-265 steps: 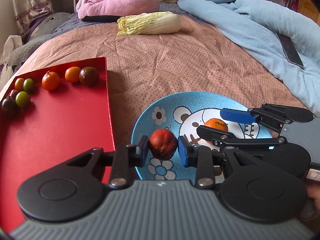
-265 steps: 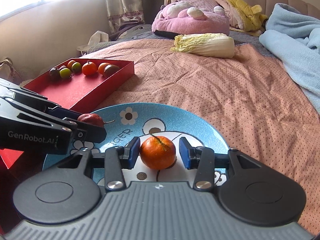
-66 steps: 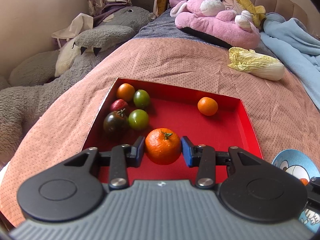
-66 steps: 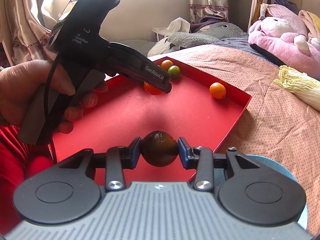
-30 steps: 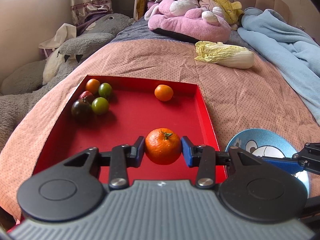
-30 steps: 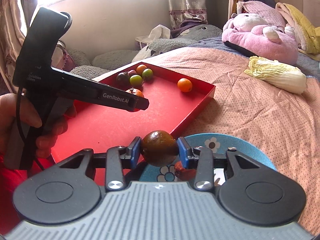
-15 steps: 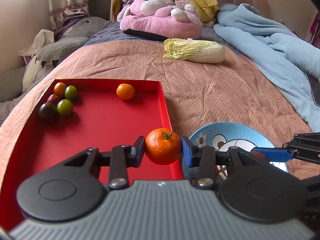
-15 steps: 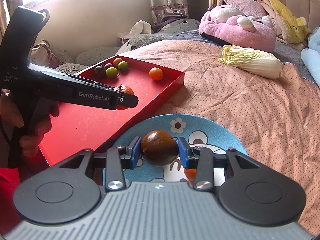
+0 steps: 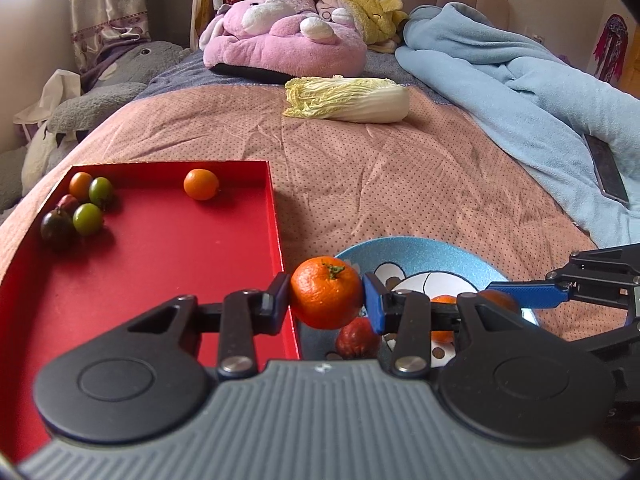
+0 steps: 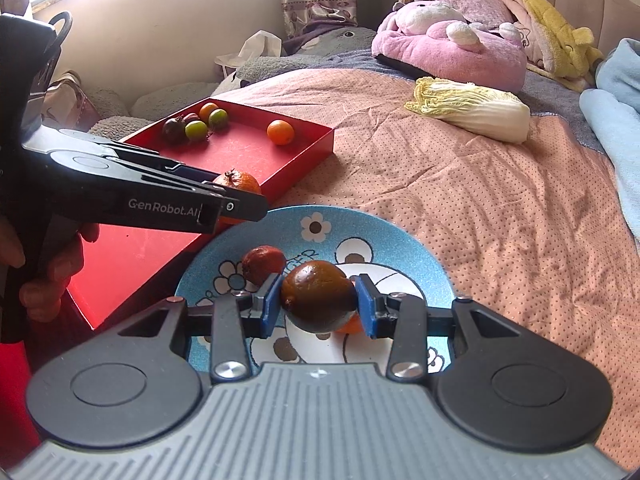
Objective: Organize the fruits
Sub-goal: 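Carry the brown tomato toward the blue plate with the right tool while the left tool carries the tangerine, then lower the dark brown tomato onto the blue plate with the right tool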
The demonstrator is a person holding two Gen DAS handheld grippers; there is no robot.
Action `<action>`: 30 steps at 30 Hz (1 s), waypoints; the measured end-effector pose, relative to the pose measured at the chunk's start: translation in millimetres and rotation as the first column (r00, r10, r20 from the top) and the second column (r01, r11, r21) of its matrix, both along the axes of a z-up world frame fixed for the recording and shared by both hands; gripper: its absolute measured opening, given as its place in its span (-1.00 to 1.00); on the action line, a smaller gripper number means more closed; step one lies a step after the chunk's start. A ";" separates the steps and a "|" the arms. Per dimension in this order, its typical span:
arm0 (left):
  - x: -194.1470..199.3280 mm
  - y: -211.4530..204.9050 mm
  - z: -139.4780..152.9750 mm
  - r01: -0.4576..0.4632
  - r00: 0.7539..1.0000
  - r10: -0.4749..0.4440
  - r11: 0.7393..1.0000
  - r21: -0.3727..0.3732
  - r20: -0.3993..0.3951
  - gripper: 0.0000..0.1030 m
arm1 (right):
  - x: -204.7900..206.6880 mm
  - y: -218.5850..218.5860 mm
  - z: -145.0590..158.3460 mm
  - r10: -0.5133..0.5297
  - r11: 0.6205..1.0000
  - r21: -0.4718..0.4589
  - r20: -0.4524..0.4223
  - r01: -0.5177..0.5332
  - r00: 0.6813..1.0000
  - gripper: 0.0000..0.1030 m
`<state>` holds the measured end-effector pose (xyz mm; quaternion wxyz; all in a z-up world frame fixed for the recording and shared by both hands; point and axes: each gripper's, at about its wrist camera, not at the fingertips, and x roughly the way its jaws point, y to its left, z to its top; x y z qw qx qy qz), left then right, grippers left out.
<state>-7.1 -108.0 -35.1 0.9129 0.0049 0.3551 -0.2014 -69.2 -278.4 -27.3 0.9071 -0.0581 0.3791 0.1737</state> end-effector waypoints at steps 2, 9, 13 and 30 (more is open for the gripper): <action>-0.6 -2.1 -0.2 0.009 1.000 -0.009 1.000 0.003 0.002 -0.18 | -0.6 -2.5 0.0 -0.009 1.000 -0.002 -0.006 0.009 1.000 -0.12; -8.7 -16.7 -5.9 0.080 0.996 -0.081 0.995 0.055 0.020 -0.18 | -0.8 -7.1 4.0 -0.023 1.000 -0.015 -0.016 0.023 1.000 -0.12; -11.0 -17.1 -5.3 0.092 0.995 -0.094 0.994 0.055 0.028 -0.18 | -0.1 -6.0 4.5 -0.023 0.999 -0.023 -0.021 0.022 1.000 -0.12; -9.6 -20.8 -6.7 0.112 0.993 -0.113 0.992 0.050 0.023 -0.18 | 2.7 -0.3 -1.5 -0.015 0.999 -0.033 -0.045 0.013 0.999 -0.11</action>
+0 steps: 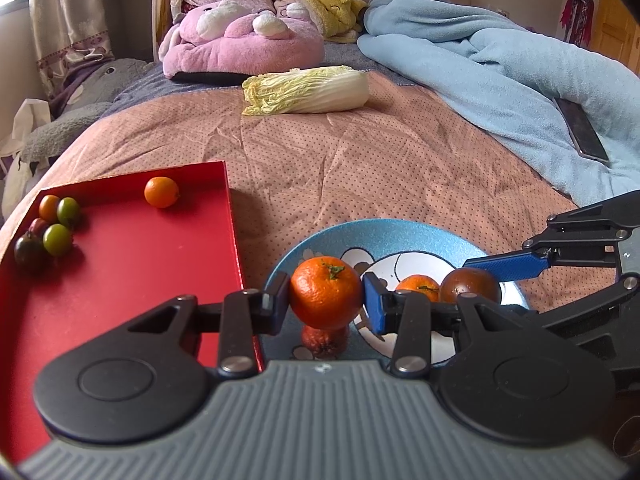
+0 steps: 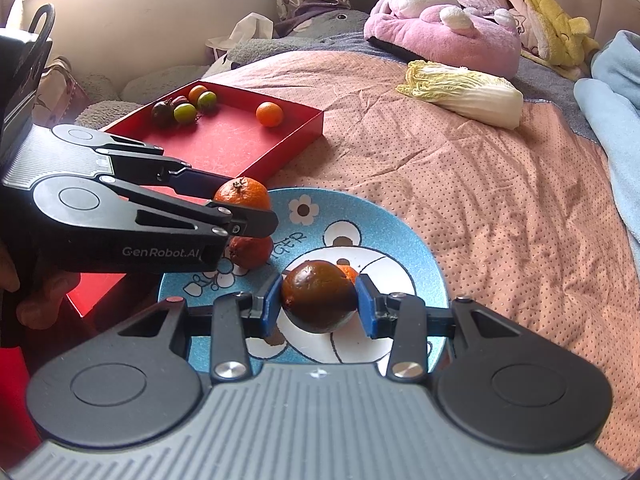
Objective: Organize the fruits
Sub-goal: 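Lower the dark brown tomato onto the blue plate with the right tool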
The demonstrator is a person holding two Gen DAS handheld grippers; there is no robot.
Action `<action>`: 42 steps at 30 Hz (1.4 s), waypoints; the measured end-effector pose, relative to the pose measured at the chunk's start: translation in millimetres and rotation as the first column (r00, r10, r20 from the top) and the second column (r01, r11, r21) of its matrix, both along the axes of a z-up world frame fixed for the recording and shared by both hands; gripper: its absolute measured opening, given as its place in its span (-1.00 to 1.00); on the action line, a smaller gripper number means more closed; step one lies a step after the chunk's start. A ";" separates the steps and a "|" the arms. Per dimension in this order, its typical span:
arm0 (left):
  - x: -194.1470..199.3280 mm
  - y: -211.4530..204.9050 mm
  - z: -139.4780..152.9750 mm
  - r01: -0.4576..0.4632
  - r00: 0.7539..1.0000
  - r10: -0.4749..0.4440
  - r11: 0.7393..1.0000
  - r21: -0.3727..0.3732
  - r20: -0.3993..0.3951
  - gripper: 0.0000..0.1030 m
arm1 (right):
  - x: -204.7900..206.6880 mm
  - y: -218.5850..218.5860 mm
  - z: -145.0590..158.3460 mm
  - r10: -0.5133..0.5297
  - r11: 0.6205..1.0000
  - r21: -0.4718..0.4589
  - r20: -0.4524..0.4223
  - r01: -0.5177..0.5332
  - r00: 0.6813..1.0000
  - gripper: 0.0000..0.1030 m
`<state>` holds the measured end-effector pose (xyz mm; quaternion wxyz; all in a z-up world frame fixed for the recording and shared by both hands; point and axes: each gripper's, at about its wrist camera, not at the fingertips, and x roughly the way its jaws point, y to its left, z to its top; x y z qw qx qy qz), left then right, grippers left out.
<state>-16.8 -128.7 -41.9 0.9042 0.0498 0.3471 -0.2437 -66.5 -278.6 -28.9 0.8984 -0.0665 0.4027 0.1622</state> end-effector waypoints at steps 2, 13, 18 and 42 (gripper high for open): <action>0.7 -0.3 -0.6 0.000 1.000 0.000 1.000 -0.003 -0.004 -0.18 | 0.3 -0.7 -0.1 -0.002 1.000 -0.001 -0.001 0.002 1.000 -0.11; 1.9 -5.3 -6.2 0.022 0.999 -0.022 1.000 0.000 -0.032 -0.18 | 1.7 -3.1 -1.1 -0.007 1.000 0.000 -0.006 0.007 1.000 -0.11; 2.5 -5.0 -7.1 0.024 0.999 -0.023 1.000 0.002 -0.038 -0.17 | 2.9 -5.7 -4.0 -0.014 1.000 0.003 -0.008 0.014 1.000 -0.11; -11.4 -3.2 -8.5 0.114 0.991 -0.115 0.993 -0.017 -0.071 -0.18 | 4.0 -15.5 -5.6 -0.050 0.999 0.017 -0.001 0.050 0.999 -0.11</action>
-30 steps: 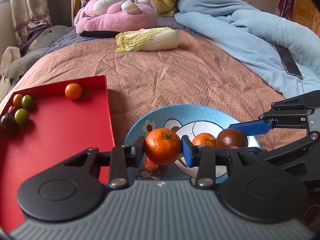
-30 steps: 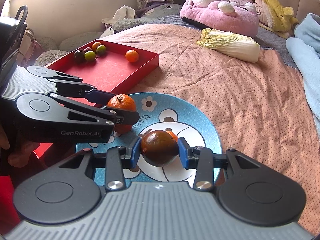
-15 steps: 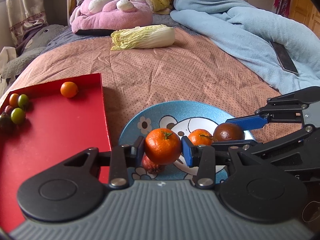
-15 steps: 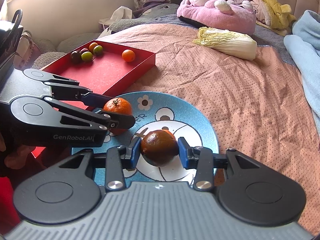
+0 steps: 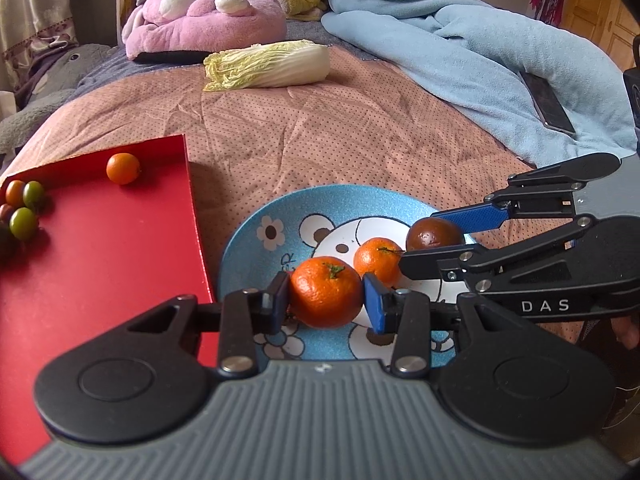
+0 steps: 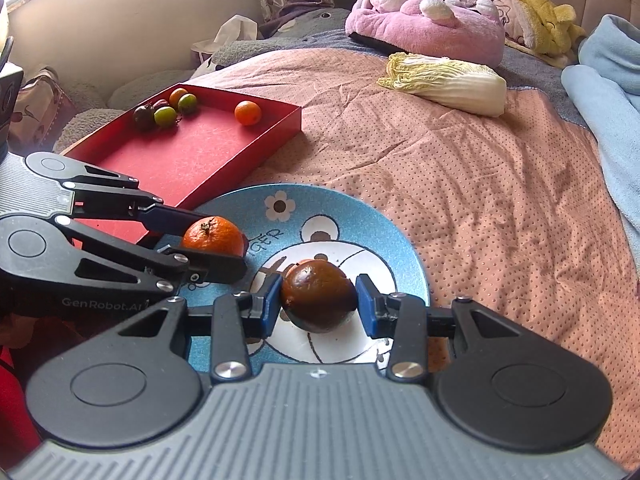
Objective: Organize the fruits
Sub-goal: 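Lower the dark brown tomato onto the blue plate with the right tool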
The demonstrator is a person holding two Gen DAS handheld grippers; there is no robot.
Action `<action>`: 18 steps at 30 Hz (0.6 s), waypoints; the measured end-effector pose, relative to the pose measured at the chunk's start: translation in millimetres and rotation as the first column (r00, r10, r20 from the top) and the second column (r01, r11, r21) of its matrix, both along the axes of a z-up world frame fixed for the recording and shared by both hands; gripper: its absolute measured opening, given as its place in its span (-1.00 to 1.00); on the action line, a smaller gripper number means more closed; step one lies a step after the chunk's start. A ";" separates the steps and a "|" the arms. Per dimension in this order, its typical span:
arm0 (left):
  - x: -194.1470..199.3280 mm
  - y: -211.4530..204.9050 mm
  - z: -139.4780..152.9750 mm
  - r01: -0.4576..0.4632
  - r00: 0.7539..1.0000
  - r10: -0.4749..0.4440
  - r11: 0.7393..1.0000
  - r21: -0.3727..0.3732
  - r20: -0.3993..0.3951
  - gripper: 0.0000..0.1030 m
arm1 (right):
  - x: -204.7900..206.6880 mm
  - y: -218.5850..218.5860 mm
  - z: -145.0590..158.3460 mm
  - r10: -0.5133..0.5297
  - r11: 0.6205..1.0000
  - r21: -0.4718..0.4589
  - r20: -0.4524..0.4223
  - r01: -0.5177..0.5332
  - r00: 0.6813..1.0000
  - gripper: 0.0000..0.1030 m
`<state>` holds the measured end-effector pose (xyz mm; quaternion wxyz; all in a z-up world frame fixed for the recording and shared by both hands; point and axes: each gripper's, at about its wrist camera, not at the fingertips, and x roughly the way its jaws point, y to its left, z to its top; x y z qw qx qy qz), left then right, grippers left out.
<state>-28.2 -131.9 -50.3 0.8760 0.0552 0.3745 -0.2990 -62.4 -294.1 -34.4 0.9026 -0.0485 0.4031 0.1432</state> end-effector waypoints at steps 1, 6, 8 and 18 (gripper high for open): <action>-0.9 -0.6 0.0 0.006 1.000 -0.006 1.000 0.002 0.002 -0.18 | 0.1 -0.5 0.1 -0.003 1.000 -0.002 0.002 0.003 1.000 -0.11; -6.0 -4.7 0.2 0.056 0.998 -0.056 0.998 -0.011 -0.007 -0.18 | 0.8 -3.0 0.8 -0.013 1.000 -0.002 0.006 0.013 1.000 -0.12; -7.6 -7.3 -0.7 0.081 0.997 -0.081 0.997 -0.014 -0.015 -0.18 | 1.0 -4.0 1.1 -0.016 1.000 -0.004 0.006 0.016 1.000 -0.12; -7.7 -15.7 -13.3 0.085 0.996 -0.083 0.994 0.073 -0.037 -0.17 | -3.1 -7.8 -9.0 -0.023 1.000 -0.011 -0.024 0.022 0.999 -0.11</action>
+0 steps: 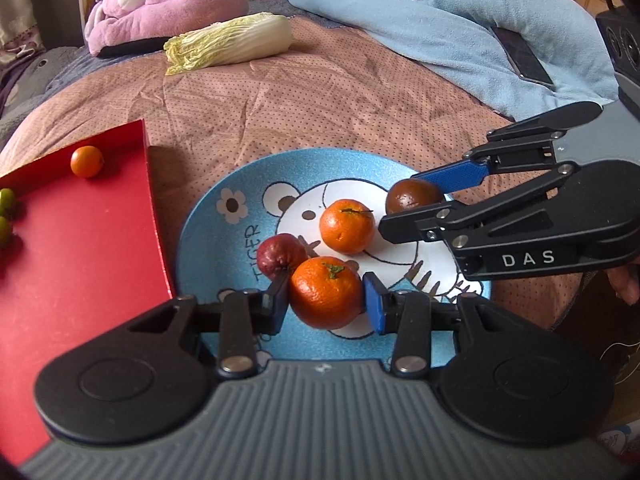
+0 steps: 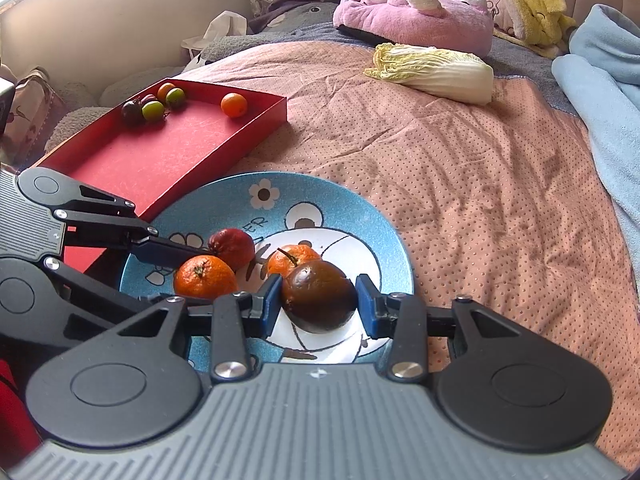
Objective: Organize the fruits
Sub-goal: 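Lower the dark brown tomato onto the blue plate with the right tool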
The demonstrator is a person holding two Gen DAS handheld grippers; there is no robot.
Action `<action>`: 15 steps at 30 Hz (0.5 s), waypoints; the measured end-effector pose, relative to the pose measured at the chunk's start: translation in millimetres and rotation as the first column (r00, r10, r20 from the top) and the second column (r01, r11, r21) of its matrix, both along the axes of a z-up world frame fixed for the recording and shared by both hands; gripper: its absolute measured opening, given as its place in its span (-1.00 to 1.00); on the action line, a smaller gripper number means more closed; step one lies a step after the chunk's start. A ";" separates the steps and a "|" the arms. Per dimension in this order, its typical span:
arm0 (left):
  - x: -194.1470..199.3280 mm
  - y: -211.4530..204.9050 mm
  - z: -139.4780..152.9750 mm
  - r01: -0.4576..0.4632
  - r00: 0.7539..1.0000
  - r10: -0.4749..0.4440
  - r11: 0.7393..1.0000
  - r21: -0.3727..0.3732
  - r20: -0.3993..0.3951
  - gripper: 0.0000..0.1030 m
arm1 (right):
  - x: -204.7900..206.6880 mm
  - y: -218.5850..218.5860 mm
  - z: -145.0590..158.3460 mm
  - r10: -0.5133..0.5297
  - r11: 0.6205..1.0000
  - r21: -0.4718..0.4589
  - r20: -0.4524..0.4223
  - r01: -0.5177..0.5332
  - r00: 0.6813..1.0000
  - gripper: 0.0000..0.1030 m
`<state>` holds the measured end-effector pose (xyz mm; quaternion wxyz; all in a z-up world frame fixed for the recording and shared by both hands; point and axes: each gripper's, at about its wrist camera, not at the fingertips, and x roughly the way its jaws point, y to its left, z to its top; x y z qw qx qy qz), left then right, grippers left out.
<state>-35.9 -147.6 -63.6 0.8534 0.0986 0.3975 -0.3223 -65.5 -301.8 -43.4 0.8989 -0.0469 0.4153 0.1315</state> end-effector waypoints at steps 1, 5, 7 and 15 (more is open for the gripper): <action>2.3 2.2 -0.2 -0.017 1.000 0.017 1.000 0.001 -0.001 -0.17 | 0.1 0.1 -1.4 0.000 1.000 0.001 -0.003 0.000 1.000 -0.12; 6.8 6.1 1.9 -0.062 0.998 0.062 0.998 0.002 0.019 -0.17 | 1.8 2.7 -6.0 0.003 1.000 0.006 -0.008 -0.003 1.000 -0.12; 8.6 7.5 2.8 -0.081 0.996 0.081 0.997 0.004 0.030 -0.17 | 4.3 4.9 -8.6 0.005 1.000 0.009 -0.011 -0.005 1.000 -0.11; 13.2 11.2 2.0 -0.122 0.992 0.121 0.992 0.020 0.032 -0.17 | 18.2 10.7 -17.6 -0.009 0.999 0.039 -0.017 0.010 1.000 -0.11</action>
